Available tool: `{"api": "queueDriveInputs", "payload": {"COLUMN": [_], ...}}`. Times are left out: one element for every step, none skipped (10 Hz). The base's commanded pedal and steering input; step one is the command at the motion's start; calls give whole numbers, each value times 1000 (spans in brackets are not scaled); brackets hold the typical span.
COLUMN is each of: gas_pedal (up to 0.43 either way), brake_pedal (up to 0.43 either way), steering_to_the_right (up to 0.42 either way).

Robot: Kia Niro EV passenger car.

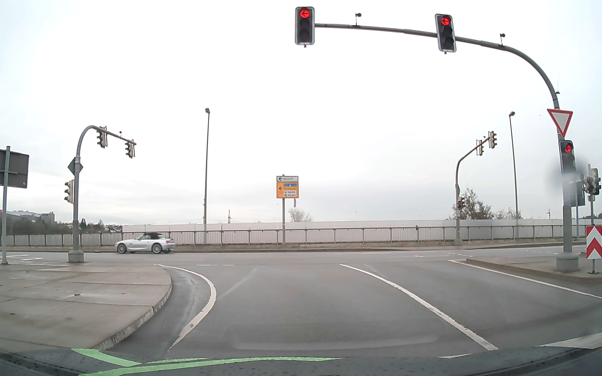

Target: Follow the waypoints while adhering to traffic rules and regulations

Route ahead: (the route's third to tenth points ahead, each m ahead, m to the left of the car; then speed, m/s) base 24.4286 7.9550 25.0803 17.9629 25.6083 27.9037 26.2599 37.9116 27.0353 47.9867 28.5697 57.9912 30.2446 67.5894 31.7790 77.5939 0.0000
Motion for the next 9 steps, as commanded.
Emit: {"api": "queueDriveInputs", "payload": {"gas_pedal": [0, 0, 0, 0, 0, 0, 0, 0, 0], "brake_pedal": [384, 384, 384, 384, 378, 384, 384, 378, 384], "steering_to_the_right": [-14, -14, -14, -14, -14, -14, -13, -14, -14]}}
